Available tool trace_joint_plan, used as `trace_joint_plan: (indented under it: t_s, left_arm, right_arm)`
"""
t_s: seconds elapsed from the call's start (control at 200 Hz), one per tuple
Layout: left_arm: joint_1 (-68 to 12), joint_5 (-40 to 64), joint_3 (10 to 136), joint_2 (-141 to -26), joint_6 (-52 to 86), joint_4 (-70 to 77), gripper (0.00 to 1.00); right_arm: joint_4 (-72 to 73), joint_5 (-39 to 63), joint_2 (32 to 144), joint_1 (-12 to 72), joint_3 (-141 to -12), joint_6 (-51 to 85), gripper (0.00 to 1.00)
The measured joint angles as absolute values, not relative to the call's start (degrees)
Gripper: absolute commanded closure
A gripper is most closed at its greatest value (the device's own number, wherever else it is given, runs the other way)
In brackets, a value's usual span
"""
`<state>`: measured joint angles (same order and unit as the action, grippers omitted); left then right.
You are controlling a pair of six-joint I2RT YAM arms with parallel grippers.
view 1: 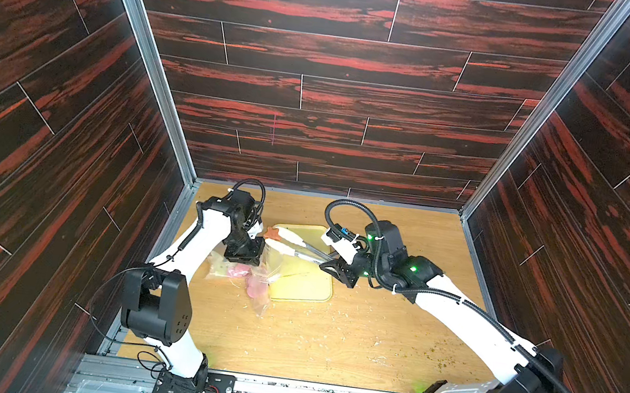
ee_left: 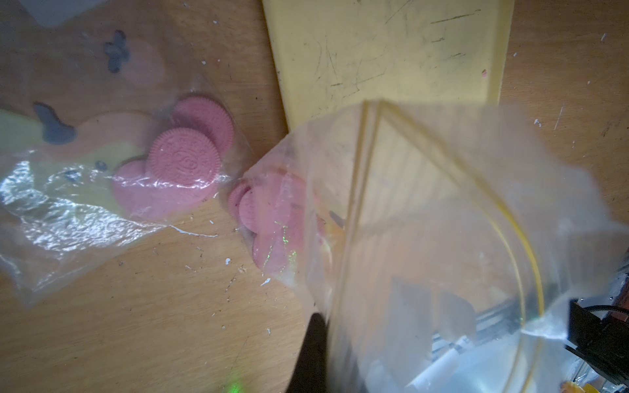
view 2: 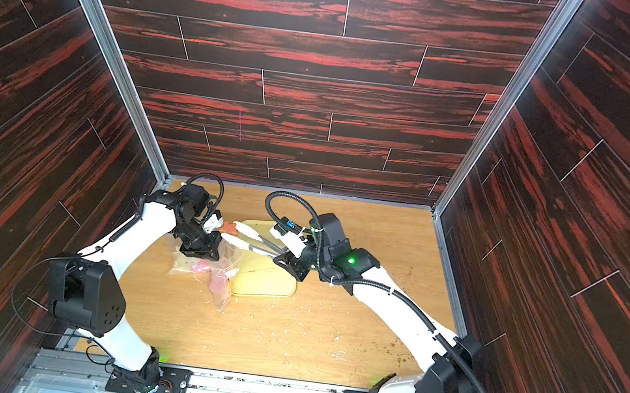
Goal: Put the cookies into a resealable bag to prevent moisture
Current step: Place the cookie in the ziploc bag.
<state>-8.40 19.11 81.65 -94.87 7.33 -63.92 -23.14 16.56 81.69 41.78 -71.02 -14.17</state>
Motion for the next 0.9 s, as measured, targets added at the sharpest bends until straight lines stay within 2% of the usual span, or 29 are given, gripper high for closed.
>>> trace_joint_plan:
  t_s: [0.406,0.601,0.767,0.902]
  left_arm:
    - [-8.4,19.1,81.6,-94.8,7.4,-63.9,1.00]
    - [-8.4,19.1,81.6,-94.8,7.4,-63.9,1.00]
    - [-8.4,19.0,81.6,-94.3,7.5,-64.3,1.00]
    - [-8.4,18.3,81.7,-91.6,8.0,-64.8,1.00]
  right_arm:
    - [-24.9,18.7,81.8,41.4,-70.8,-15.1,0.60]
    - [-25.3,19.4,78.7,38.8,-69.8,-15.2,0.60]
    - [-24.4,15.6,77.7,34.1,-69.7,-14.1,0.61]
    - [-22.4,10.2,82.4,31.7,-69.7,-14.0,0.61]
